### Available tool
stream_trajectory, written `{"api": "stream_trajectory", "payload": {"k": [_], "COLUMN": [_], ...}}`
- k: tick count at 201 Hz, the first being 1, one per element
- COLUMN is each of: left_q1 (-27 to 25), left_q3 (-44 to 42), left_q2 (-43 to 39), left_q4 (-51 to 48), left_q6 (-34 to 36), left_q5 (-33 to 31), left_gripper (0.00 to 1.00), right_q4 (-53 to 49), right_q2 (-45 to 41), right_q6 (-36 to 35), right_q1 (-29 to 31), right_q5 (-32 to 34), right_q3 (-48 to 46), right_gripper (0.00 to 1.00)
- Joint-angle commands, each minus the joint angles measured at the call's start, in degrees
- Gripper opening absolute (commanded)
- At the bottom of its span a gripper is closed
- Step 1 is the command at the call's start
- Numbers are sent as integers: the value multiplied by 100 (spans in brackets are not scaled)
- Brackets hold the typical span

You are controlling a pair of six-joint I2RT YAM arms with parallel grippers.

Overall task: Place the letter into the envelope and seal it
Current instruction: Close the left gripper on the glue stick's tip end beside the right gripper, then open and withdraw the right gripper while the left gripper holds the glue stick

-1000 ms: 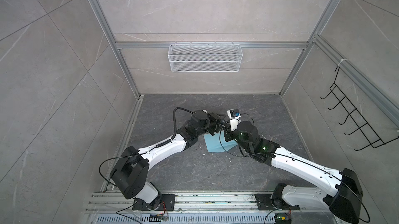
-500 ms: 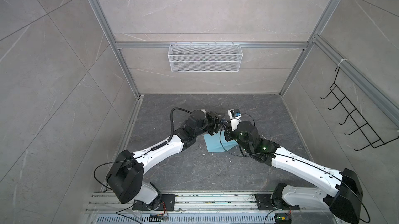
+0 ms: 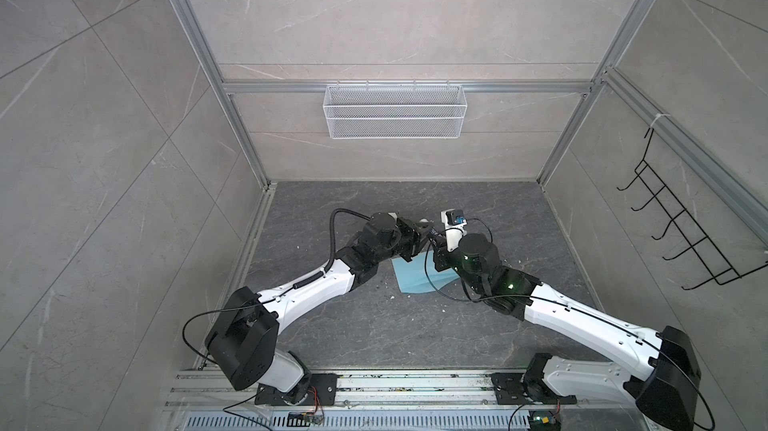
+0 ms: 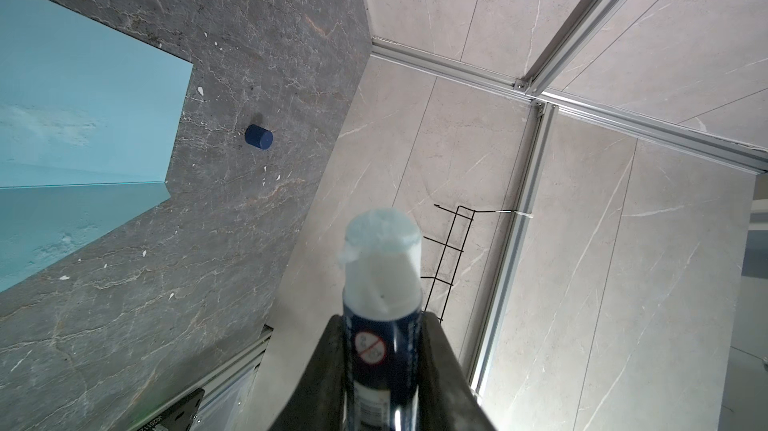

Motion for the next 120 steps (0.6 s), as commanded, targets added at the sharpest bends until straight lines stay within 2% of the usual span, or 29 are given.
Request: {"api": "stream_trajectory", "payload": {"k": [1, 23, 54, 64, 89, 110, 120], "left_q1": [-7, 32, 140, 180, 218, 222, 220], "left_q3": [102, 160, 254, 295, 415, 374, 292], "left_q2": [61, 44, -82, -151, -318, -432, -493], "left_q4": [415, 262, -277, -500, -1269, -1468, -1397], "left_q6": [226, 826, 1916, 2366, 3581, 4677, 5236], "left_q5": [87, 15, -157, -257, -644, -849, -869], "left_gripper": [0, 0, 0, 0, 0, 0, 0], "right_q4": [-85, -270, -762, -919, -1318, -1666, -1812], "right_q2": [-120, -228, -554, -697, -1069, -1346, -1465], "right_q6": [30, 35, 43, 39, 103, 309, 484], "right_q1": [43, 49, 42, 43, 41, 41, 39], "right_q5": [-112, -118, -153, -154, -171, -146, -119], "right_q3": [-39, 53, 245, 248, 236, 188, 127], "right_gripper": [6, 22, 31, 42, 62, 64, 79]}}
